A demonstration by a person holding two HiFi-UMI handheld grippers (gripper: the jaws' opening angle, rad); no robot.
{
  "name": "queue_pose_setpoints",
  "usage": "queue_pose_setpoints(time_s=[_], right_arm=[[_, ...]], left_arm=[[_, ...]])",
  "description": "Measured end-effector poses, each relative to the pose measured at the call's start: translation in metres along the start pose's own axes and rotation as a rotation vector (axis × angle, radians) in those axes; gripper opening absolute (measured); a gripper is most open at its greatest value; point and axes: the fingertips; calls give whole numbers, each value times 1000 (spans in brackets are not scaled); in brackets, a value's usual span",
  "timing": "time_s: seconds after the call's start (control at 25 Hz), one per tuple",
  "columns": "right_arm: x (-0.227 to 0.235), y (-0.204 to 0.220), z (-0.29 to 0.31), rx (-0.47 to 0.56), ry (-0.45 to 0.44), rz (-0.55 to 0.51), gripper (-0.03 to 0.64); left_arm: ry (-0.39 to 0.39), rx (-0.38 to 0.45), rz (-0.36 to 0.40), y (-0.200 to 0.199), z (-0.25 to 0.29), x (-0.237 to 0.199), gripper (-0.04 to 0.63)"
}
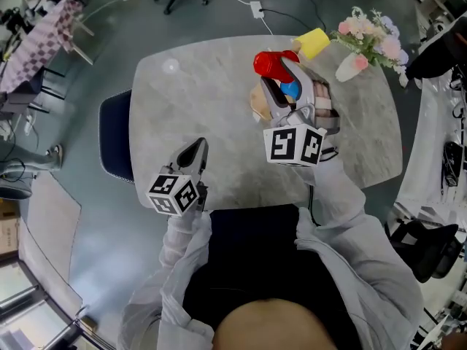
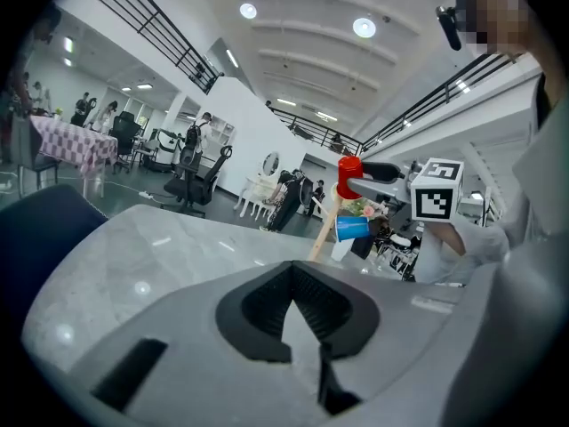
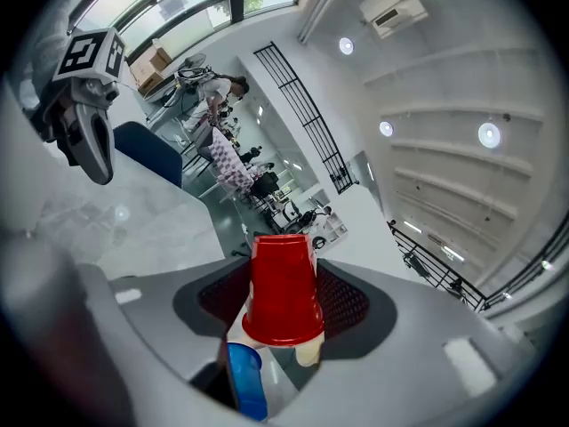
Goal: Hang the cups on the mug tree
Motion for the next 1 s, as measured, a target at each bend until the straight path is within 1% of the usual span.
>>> queue_pose_setpoints(time_s=[0.2,0.32,0.44,0.52,0.6,0.64,0.84,0.92,1.0], right_arm=[[-6,5,6,-4,-13,32,249],[-9,7,7,-2,-16,48,251],[-12,8,2,10,-28,86,332],[-10,11,-6,23,-33,138,346],[-3,15,-17,40,-38,233,363],[1,18,-24,50,-45,304,368],[26,41,-66,131,-124,768,371],[36,53,-84,152,-125,914,329],[42,69,-99,153,-101,1001,289]], left_arm=[[-16,-20,-17,8,1,1,0],[-14,-36,-14,12,3,3,0],[-4,-45,-6,13,5,5,0],[8,-51,1,12,8,8,0],[21,-54,13,8,13,10,0],[27,-53,20,5,15,12,0],[70,-30,63,-13,32,31,0],[93,-22,81,-20,40,43,0],[109,-14,95,-26,47,54,0]])
Point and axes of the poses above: the fingertips, and each gripper's own axes: z forward along the fingers, x to its right, y out of its underside, and after that the axes turned 8 degrees about -z, right-handed
